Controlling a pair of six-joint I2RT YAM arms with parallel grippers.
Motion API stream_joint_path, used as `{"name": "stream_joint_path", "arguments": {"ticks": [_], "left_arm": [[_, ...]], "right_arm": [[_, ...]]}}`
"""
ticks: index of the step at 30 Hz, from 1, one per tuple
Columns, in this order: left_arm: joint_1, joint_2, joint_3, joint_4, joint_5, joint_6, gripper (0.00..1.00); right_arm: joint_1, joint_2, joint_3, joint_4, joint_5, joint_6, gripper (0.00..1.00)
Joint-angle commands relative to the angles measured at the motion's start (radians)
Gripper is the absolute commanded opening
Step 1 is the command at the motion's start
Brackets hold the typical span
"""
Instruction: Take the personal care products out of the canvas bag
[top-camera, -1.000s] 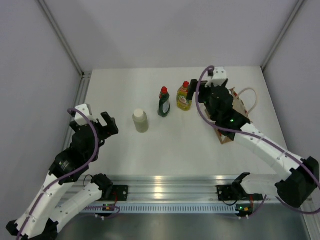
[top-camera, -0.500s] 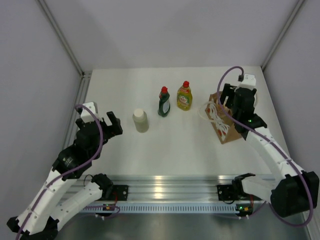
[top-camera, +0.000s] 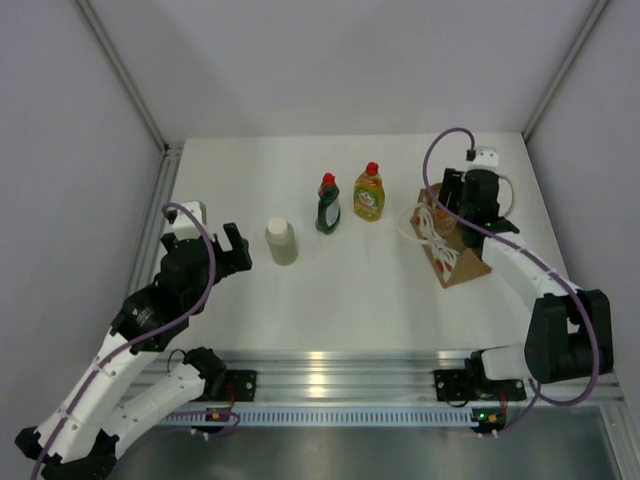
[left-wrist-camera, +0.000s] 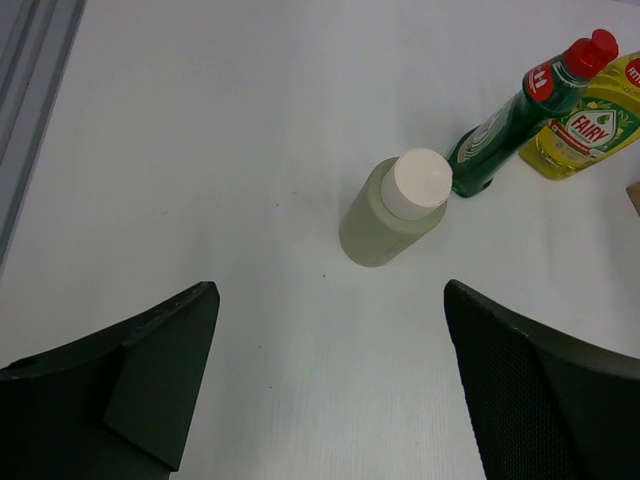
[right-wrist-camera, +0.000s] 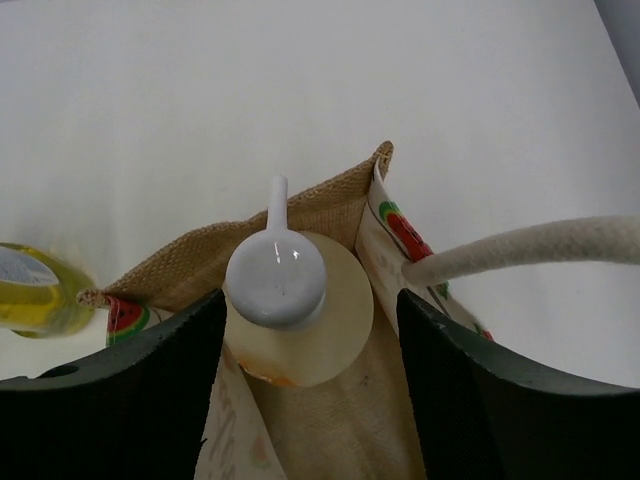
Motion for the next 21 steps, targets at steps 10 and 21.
{"name": "stream_joint_path", "arguments": {"ticks": [10, 21], "left_arm": [[0.005, 0.014, -0.006, 0.057, 0.058, 0.027, 0.98], [0.005, 0.022, -0.008, 0.063, 0.081, 0.033, 0.98]], "right_arm": [[-0.024, 0.114, 0.078, 0.221, -0.023, -0.075, 0.59], [-0.031, 0.162, 0.051, 0.311, -0.037, -0.075, 0.41]]}}
